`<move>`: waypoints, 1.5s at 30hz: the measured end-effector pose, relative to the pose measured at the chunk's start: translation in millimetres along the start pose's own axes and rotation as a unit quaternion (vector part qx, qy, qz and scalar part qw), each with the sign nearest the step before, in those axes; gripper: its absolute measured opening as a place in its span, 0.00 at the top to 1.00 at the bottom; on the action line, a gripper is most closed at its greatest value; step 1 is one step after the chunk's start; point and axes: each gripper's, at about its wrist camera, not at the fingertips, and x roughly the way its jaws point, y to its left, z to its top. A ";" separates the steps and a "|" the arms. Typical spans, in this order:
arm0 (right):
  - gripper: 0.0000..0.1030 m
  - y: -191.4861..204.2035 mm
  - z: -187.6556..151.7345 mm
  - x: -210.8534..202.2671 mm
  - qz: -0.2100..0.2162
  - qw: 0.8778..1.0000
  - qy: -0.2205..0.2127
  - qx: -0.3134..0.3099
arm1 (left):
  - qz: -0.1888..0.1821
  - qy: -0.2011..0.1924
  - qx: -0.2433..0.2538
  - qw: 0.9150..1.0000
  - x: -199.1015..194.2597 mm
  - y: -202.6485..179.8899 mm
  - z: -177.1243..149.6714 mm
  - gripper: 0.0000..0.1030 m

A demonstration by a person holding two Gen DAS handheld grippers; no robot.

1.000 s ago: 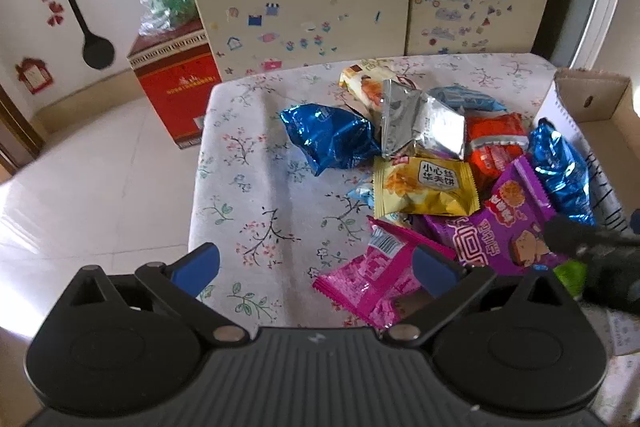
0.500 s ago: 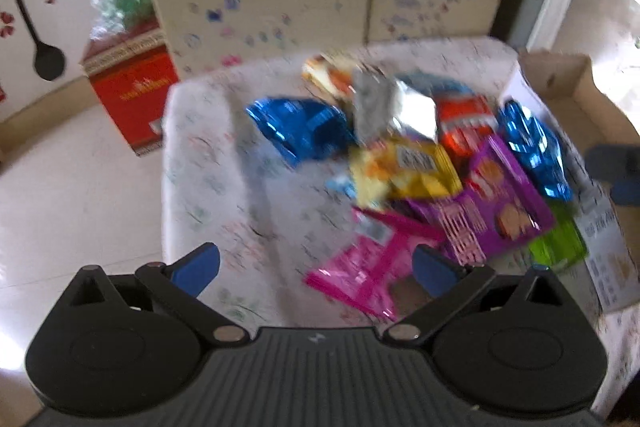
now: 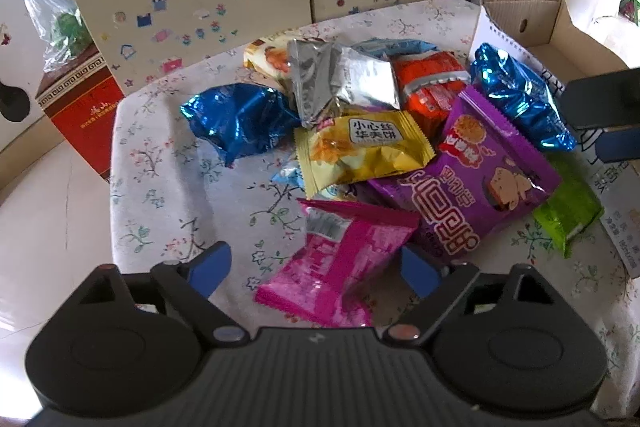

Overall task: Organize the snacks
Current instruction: 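Close the left tool on the pink bag while the right tool grasps the purple bag, then lift the pink bag with the left tool while the right tool lifts the purple bag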

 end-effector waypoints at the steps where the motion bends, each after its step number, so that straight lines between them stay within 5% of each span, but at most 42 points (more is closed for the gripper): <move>1: 0.19 0.3 0.1 2.1 0.001 1.000 0.002 0.002 | -0.003 0.000 0.000 1.000 2.2 -0.8 -0.7 0.17; 11: 0.36 5.2 0.8 24.5 0.000 1.000 0.015 -0.010 | -0.023 0.015 -0.011 1.000 4.1 -2.1 -6.4 0.54; 19: 0.51 5.4 -0.7 43.8 -0.014 0.999 0.022 -0.023 | -0.037 0.007 -0.040 0.998 -10.3 11.5 -13.0 0.58; 25: 0.57 8.3 -13.1 49.2 0.001 0.996 0.070 -0.045 | -0.039 0.017 -0.069 0.997 -8.9 27.6 -17.2 0.57; 30: 0.53 19.4 -29.2 43.6 0.015 0.989 0.112 -0.095 | -0.035 0.019 -0.083 0.996 -7.1 33.9 -18.3 0.57; 37: 0.27 33.2 -23.1 22.8 0.016 0.981 0.069 -0.178 | -0.022 0.026 -0.093 0.995 -1.8 36.1 -16.8 0.42; 45: 0.15 54.4 -20.3 44.0 0.018 0.943 0.077 -0.325 | -0.009 0.039 -0.100 0.994 8.1 39.8 -16.6 0.28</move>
